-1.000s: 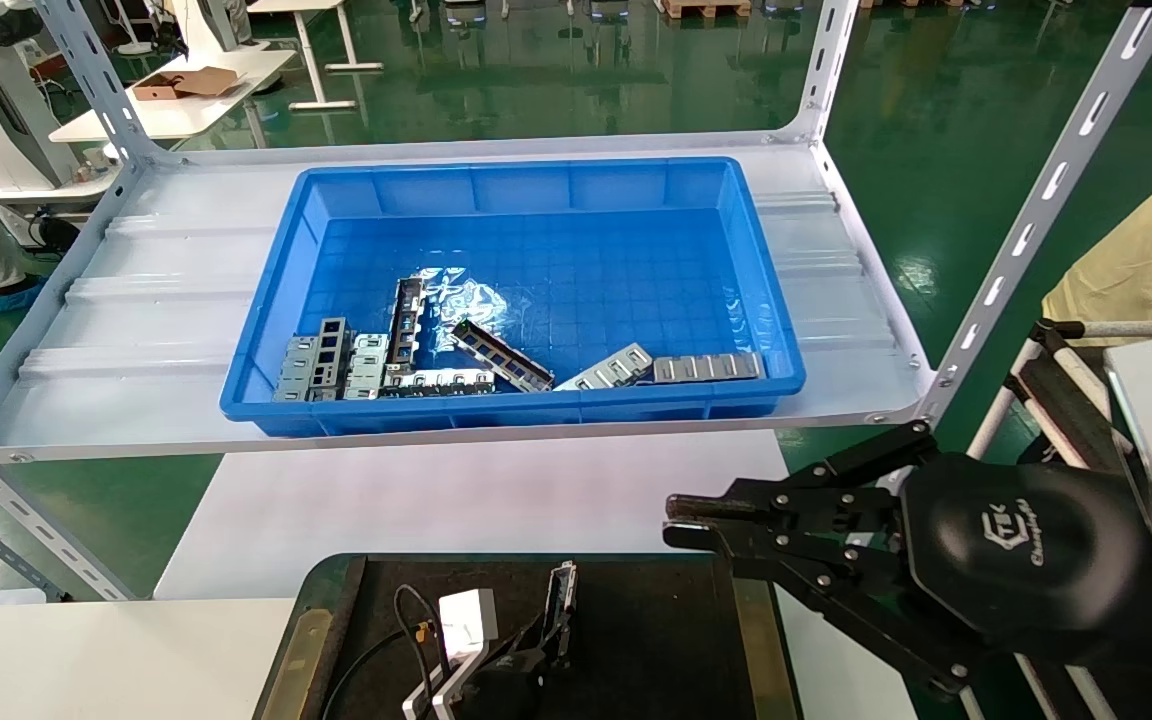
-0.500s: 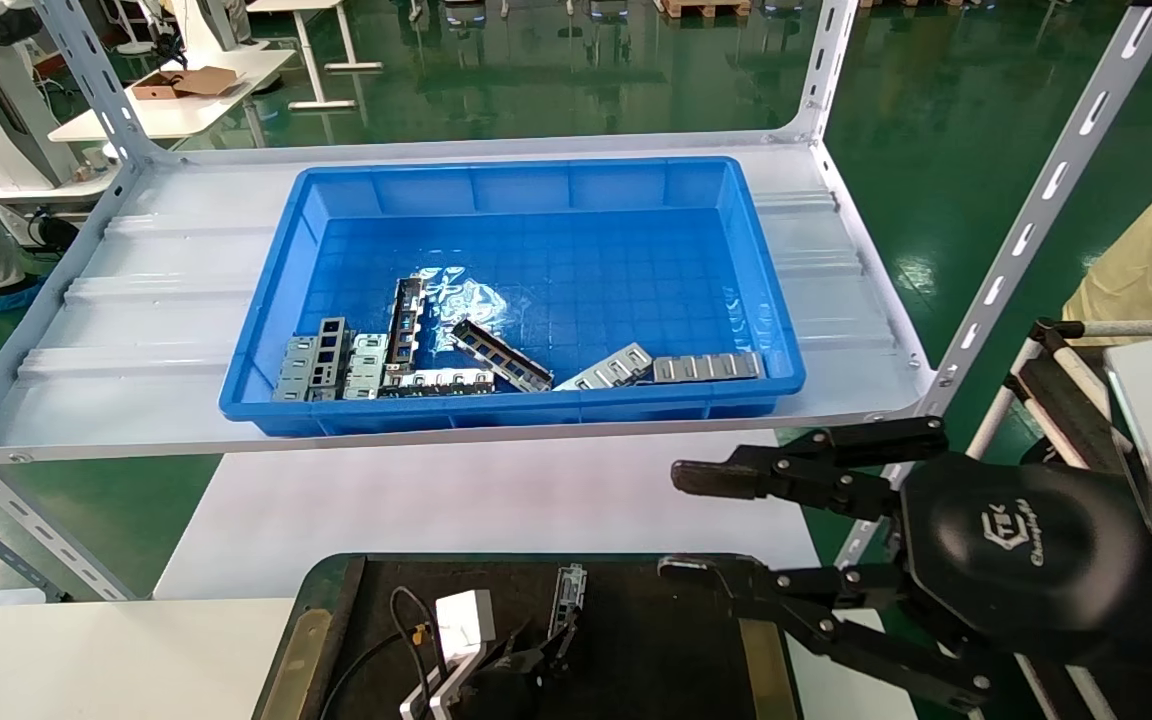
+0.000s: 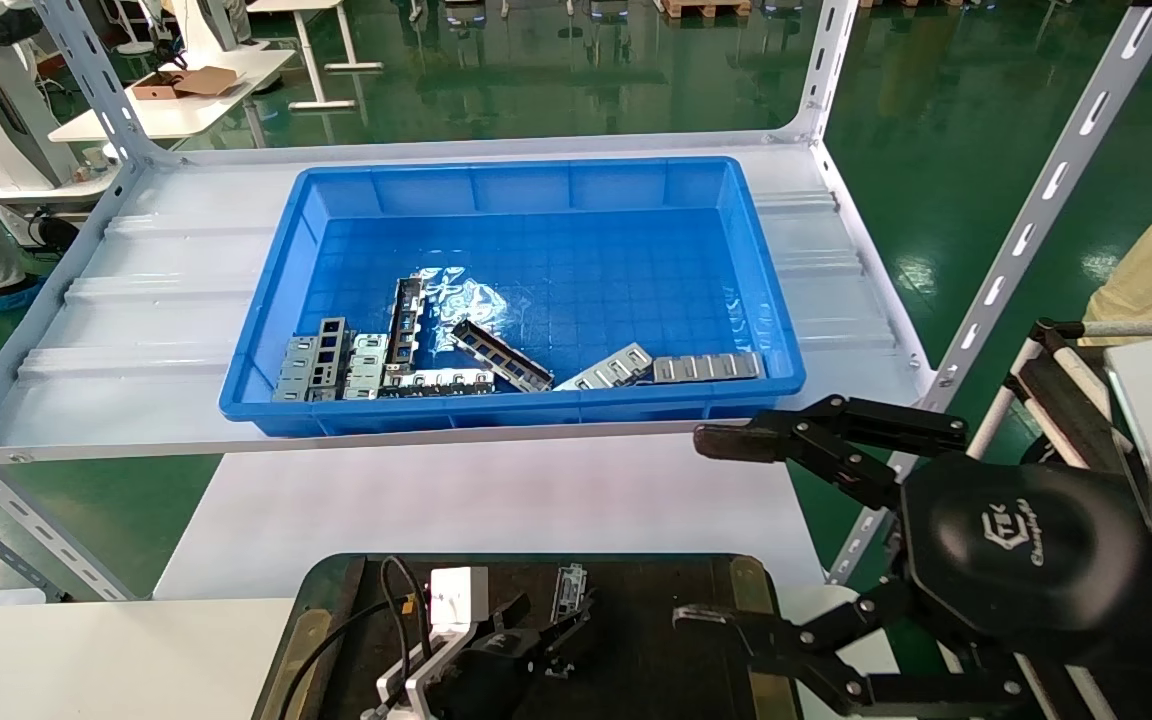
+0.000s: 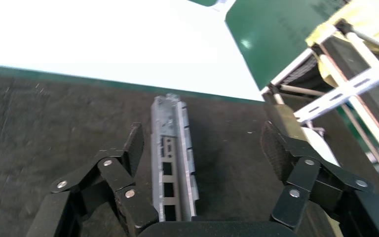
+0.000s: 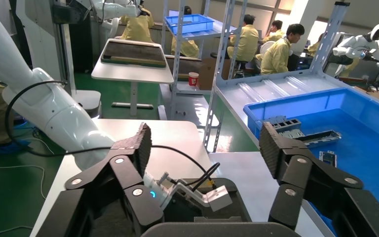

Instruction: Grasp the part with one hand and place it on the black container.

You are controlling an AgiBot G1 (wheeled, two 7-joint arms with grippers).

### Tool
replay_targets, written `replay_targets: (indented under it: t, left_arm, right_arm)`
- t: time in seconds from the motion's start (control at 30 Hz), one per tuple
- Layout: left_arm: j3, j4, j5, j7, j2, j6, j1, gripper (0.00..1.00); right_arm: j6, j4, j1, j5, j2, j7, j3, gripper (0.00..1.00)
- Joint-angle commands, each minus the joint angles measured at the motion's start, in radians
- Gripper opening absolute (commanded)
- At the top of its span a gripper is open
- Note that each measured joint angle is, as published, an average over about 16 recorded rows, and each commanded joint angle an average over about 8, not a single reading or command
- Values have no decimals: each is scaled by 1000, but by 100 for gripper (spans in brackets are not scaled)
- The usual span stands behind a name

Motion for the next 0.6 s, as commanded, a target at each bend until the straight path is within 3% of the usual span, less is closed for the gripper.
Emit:
replay_targets:
  t: [0.03,0.33,0.6]
  left_arm:
    - [-2,-23,8,2,-23,25,-1,100]
    - [-37,-131,47,24,-140,150,23,100]
    - [-124,-171,58,69,-211,301,51,100]
  right_arm:
    - [0,0,0,0,0,0,0,100]
    - [0,0,0,0,0,0,0,100]
    - [0,0,0,0,0,0,0,100]
